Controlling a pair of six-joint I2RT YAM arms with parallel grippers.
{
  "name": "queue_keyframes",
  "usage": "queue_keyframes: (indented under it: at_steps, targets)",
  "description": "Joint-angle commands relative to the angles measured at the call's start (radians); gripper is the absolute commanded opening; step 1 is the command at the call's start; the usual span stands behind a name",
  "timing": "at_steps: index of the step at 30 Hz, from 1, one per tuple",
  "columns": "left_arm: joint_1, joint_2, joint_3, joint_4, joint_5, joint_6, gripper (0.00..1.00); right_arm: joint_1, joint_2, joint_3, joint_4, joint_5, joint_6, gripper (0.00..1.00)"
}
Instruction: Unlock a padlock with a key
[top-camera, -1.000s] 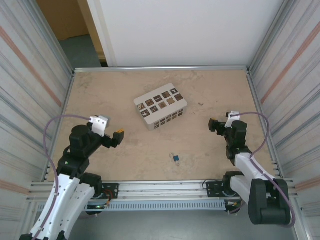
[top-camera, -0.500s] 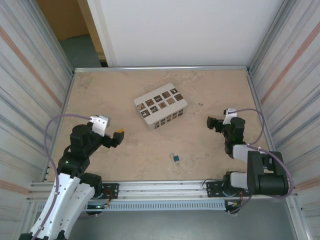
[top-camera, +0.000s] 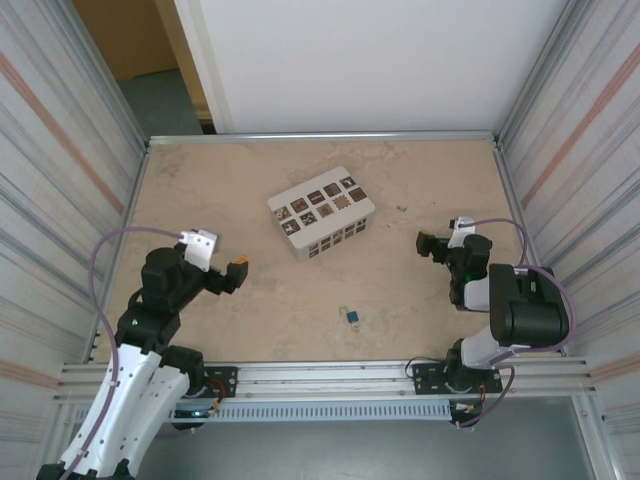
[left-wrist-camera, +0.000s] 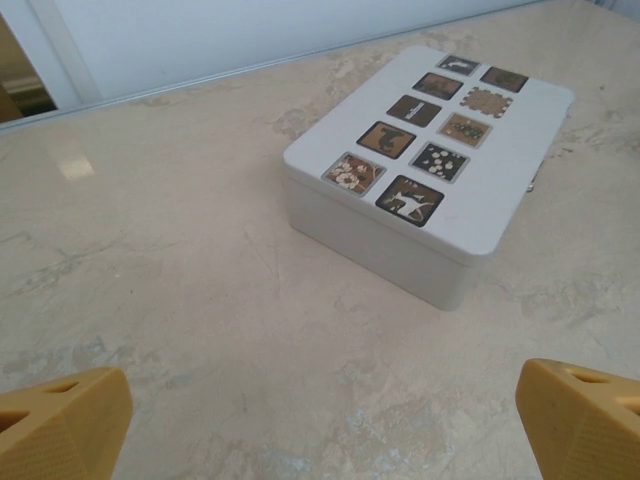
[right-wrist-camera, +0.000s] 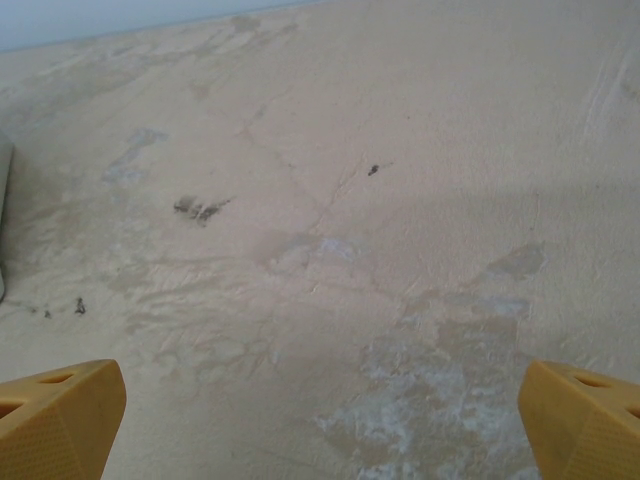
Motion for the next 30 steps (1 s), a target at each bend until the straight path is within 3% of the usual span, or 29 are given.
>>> queue_keyframes:
  at_steps: [1,9,19,30]
  targets:
    - [0.007,0.019,0.018,-0.006,-0.042,-0.013,0.99,-0.022,0.010,0.096,-0.082,-0.024,0.019,0.99]
    - [0.006,0.121,0.033,-0.029,-0.254,-0.136,0.99,0.018,0.013,0.130,-0.140,0.054,-0.002,0.99]
    - [0.007,0.293,-0.023,0.243,-0.433,-0.139,0.99,0.020,0.014,0.132,-0.140,0.058,-0.002,0.99]
    - [0.098,0.526,-0.096,0.517,-0.342,-0.118,0.99,0.022,0.014,0.132,-0.141,0.063,-0.004,0.99]
